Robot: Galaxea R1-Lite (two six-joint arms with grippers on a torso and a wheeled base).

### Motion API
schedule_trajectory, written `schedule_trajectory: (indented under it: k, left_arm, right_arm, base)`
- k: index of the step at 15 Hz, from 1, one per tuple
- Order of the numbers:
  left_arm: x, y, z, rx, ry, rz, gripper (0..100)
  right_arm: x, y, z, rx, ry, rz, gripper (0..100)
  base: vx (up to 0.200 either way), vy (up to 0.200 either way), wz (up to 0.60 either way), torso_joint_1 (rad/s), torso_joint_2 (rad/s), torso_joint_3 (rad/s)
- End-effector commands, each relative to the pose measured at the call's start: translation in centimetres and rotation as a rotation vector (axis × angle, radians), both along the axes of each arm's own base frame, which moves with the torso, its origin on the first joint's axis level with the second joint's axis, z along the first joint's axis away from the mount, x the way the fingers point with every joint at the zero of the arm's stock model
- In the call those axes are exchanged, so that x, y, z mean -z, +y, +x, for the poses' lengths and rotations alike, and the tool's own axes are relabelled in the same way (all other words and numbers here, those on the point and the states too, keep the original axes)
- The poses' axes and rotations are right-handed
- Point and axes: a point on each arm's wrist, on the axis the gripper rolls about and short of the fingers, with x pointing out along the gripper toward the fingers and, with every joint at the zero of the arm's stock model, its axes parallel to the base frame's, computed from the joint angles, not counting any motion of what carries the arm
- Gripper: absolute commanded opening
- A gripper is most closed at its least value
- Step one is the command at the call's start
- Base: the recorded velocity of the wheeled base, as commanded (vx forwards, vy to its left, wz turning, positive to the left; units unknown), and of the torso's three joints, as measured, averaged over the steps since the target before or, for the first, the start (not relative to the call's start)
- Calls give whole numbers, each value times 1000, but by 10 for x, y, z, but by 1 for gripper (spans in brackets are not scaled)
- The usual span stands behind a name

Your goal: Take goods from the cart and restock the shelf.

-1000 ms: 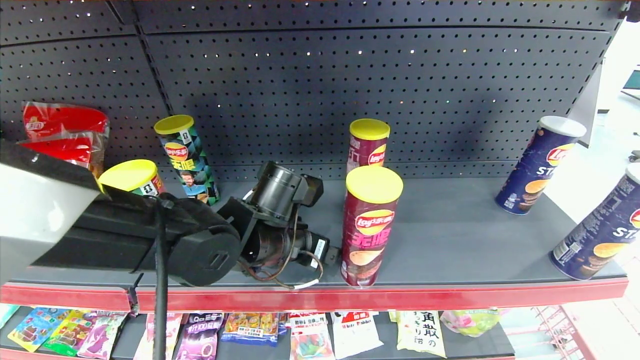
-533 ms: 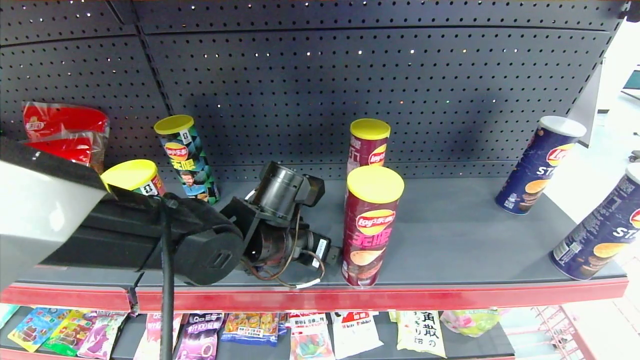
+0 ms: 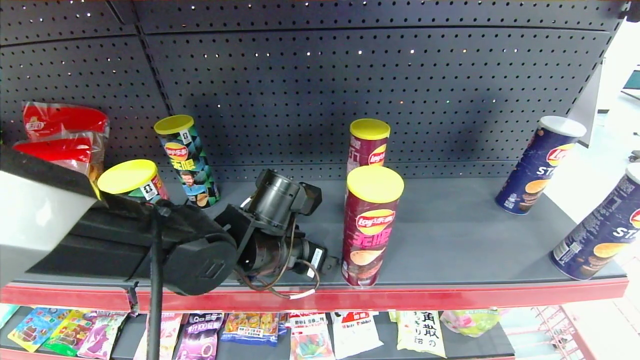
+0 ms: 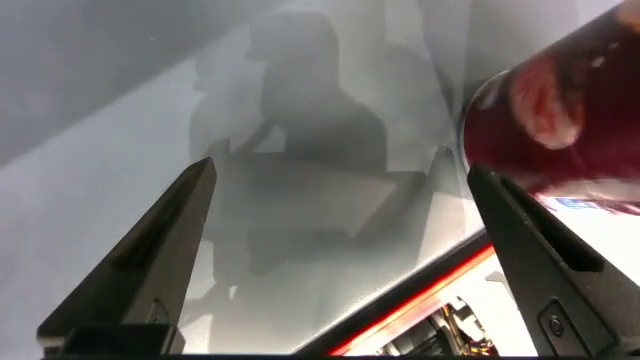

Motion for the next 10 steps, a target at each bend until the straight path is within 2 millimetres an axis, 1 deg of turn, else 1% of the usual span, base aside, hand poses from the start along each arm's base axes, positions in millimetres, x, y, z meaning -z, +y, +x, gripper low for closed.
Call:
schedule_trajectory:
  k: [1, 4, 8, 9, 10]
  left_arm:
    - [-1, -5, -5, 21, 1, -5, 100]
    - [1, -7, -6, 27, 3, -3, 100]
    - [0, -3, -7, 20, 6, -2, 100]
    - [-1, 1, -10, 17, 6, 0, 100]
    - [-4, 9, -15, 9, 7, 1, 100]
  right_arm:
    - [0, 0, 0, -1, 2, 0, 100]
    - [0, 0, 0, -1, 2, 0, 100]
    - [0, 0, 0, -1, 3, -1, 100]
    - [0, 0, 0, -1, 3, -1, 100]
    - [0, 0, 0, -1, 2, 0, 100]
  base:
    - [0, 0, 0, 0, 0, 0]
    - [0, 0, 0, 0, 0, 0]
    - [0, 0, 0, 0, 0, 0]
    - [0, 0, 0, 0, 0, 0]
    - [0, 0, 0, 0, 0, 0]
